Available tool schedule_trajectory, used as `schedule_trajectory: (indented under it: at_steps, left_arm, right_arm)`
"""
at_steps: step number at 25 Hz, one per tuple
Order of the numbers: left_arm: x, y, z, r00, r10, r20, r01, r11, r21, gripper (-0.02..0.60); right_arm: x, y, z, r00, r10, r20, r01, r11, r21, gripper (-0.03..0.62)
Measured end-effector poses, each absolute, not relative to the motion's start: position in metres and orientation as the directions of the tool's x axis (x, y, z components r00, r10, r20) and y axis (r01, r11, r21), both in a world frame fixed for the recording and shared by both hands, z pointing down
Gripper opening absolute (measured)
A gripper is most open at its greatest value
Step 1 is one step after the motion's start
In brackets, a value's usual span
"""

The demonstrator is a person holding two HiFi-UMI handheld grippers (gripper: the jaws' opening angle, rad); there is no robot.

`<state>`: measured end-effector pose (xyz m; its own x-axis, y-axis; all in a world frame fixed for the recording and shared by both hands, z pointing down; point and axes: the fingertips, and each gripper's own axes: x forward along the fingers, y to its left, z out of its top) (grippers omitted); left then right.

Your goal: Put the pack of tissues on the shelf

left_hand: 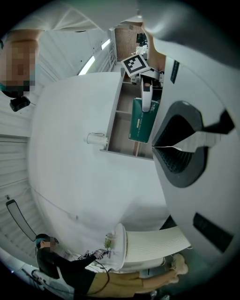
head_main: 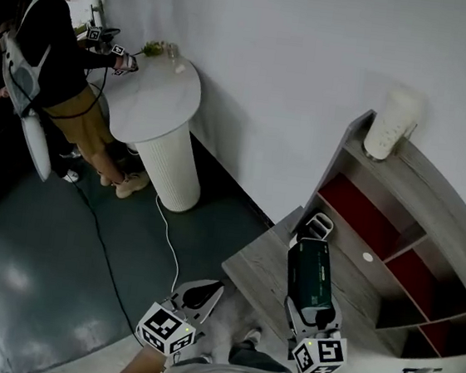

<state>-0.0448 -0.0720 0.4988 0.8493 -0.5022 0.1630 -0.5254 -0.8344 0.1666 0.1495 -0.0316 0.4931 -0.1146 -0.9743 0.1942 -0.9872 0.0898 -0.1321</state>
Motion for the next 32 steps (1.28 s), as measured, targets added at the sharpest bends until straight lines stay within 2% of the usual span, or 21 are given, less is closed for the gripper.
schedule_trajectory:
  at_steps: [10,15,32]
  left_arm:
    - [0.0,-0.106,0.498,0.799,-0.575,0.179,-0.6,-0.785,0.156,0.021]
    - [0.001,-0.116,0.498,0.787,-0.588,0.186,-0.615,-0.773,0.158,0.021]
    - [-0.032,-0.203,0.483,0.804,-0.576,0.147,-0.595,-0.784,0.177,0.021]
  right_arm:
    - [0.2,-0.093,0.486,-0.175,-0.966,0.19,-0.984,0.163,-0.077,0.393]
    - [0.214,-0.114,0.479,-0.154,-0.97,0.187,-0.987,0.144,-0.069,0.393]
    - [0.25,-0.186,0.447,0.12,-0.975,0.187,-0.992,-0.122,0.0,0.393]
